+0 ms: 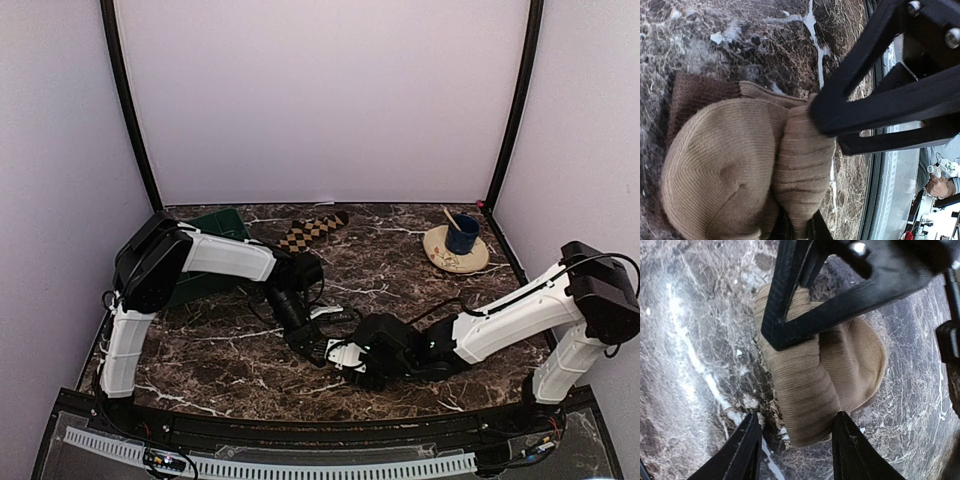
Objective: Roll the socks
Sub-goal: Roll the sock at the center of the board.
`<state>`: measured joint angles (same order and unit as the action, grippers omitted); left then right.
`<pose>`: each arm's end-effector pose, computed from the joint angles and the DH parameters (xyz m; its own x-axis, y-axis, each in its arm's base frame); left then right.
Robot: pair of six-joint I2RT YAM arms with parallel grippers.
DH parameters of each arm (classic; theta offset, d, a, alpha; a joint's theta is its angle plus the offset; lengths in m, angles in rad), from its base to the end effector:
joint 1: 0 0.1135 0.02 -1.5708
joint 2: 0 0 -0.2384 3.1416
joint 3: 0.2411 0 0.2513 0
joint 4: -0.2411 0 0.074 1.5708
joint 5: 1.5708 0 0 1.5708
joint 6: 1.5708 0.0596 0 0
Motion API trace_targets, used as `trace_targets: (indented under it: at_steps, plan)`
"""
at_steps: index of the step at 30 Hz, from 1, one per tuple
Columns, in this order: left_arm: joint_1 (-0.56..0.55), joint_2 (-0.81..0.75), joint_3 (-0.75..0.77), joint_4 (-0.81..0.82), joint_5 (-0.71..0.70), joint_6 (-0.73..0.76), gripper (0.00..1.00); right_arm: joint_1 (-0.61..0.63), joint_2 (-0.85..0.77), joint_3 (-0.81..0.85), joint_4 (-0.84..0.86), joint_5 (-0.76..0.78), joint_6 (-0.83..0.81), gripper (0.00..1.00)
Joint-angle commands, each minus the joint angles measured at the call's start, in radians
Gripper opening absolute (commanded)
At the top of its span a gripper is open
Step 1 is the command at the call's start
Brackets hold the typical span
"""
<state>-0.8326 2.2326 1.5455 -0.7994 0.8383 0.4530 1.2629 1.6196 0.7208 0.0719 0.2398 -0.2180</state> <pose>0.2383 -0.3278 0.0797 -0.3680 0.8394 -0.4000 0.7761 0.0404 -0.6293 0.1104 0.3005 0.1009 -0.0281 -0.7814 -0.6233 -0.9044 0.2854 -0.3171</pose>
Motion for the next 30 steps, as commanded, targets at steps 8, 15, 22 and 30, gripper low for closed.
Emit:
trace_targets:
  at_steps: [8,15,22,30]
  plan:
    - [0.006,0.041,0.007,-0.031,-0.043,0.021,0.00,0.005,0.064,0.055,-0.001,0.027,-0.083,0.43]
    - [0.005,0.042,0.010,-0.034,-0.044,0.021,0.00,-0.012,0.092,0.066,-0.001,0.020,-0.086,0.36]
    - [0.007,0.042,0.010,-0.030,-0.058,0.005,0.00,-0.043,0.106,0.075,-0.025,-0.009,-0.060,0.11]
    - [0.029,0.036,0.010,-0.016,-0.085,-0.051,0.21,-0.051,0.097,0.053,-0.047,-0.051,-0.014,0.00]
